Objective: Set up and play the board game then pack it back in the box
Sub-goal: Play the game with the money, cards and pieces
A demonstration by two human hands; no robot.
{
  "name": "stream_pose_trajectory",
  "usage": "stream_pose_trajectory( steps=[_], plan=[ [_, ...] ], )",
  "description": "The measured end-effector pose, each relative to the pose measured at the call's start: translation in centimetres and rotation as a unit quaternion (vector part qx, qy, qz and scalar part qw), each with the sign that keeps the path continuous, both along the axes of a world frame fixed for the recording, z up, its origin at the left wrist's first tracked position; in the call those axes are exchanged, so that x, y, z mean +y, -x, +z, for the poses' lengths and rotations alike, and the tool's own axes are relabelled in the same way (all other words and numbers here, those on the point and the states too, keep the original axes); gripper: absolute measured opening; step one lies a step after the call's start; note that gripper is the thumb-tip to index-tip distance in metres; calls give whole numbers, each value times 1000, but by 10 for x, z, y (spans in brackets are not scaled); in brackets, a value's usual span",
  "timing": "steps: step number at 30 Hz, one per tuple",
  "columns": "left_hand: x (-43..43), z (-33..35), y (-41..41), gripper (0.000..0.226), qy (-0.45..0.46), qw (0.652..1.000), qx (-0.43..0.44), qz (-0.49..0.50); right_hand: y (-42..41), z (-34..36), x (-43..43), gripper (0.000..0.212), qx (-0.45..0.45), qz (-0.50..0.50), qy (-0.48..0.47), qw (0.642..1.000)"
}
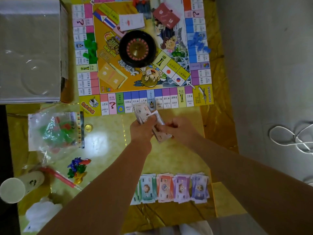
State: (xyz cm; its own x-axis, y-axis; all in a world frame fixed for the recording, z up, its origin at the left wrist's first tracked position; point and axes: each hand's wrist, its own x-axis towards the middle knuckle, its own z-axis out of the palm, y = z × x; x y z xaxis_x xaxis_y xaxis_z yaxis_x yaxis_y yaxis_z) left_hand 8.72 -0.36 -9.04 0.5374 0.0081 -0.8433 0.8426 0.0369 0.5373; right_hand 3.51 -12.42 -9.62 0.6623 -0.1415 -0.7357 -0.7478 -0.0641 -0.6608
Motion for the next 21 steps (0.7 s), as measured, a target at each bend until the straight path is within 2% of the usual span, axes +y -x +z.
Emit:
stream_pose_trajectory(
  steps=[3, 4, 8, 12, 17, 21],
  plan=[
    [-23, 3, -5, 17, 6, 1000, 9, 8, -1, 0, -20, 38, -17, -31, 12, 999],
    [-28, 3, -6, 14, 12, 1000, 16, 12, -2, 0, -27, 36, -19, -43, 15, 999],
    [-58, 4, -9, 24, 10, 999, 28, -12, -4, 1, -57, 25, -5, -47, 8, 999],
    [-85, 3, -20, 14, -19, 999, 17, -30, -9, -1, -86, 11, 23, -65, 46, 997],
    [-108, -6, -46, 21, 9, 999, -7, -49, -43, -15, -136, 23, -5, -162, 123, 979],
    [-124, -15, -68, 14, 36, 997, -7, -75, -76, -28, -164, 26, -11, -175, 164, 971]
  ],
)
